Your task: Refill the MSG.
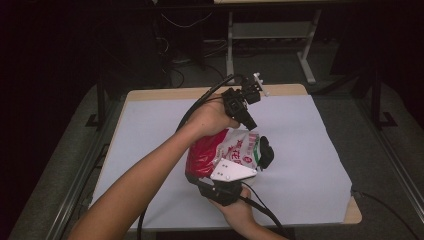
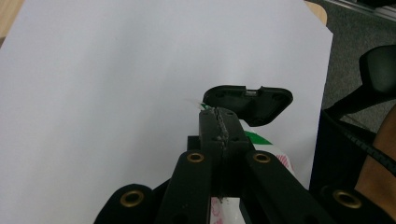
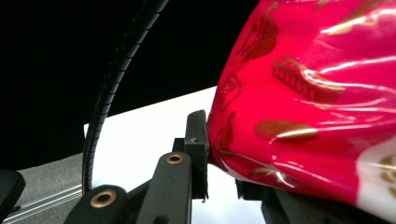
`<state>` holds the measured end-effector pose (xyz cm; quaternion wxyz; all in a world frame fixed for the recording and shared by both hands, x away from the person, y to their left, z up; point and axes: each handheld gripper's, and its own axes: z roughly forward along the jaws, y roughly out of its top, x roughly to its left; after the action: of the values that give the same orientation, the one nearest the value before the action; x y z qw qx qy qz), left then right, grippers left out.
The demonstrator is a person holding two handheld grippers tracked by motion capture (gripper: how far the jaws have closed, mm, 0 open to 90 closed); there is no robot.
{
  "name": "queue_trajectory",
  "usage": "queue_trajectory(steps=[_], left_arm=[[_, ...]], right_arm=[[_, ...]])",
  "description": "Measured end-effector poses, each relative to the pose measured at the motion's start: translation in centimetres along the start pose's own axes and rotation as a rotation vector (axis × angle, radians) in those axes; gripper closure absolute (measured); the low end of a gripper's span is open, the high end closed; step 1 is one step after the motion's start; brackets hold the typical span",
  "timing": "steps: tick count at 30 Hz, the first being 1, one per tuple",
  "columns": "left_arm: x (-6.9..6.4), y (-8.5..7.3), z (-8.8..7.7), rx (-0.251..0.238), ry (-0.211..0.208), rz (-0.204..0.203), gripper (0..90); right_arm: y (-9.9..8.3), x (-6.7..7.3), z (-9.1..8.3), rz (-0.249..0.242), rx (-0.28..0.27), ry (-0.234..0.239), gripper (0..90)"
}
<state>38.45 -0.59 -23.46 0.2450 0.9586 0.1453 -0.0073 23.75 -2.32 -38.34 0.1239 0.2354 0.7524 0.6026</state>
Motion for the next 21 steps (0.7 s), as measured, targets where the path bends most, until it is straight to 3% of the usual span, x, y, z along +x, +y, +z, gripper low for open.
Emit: queue_trajectory(steps=[13, 18, 21], left_arm=[[0.04, -0.31, -0.26, -0.001, -0.008, -0.001, 90.0], [0.23, -0.46, -0.31, 0.006, -0.034, -0.01, 90.0], [0.31, -0.58, 0.01, 0.043, -0.056, -0.028, 81.2]], right_arm=[[-0.04, 0.06, 0.12, -0.005, 0.003, -0.004, 77.5], [-0.06, 0.06, 0.14, -0.016, 0.004, -0.008, 77.5], [-0.1, 0.16, 0.17, -0.018, 0.009, -0.009, 77.5]])
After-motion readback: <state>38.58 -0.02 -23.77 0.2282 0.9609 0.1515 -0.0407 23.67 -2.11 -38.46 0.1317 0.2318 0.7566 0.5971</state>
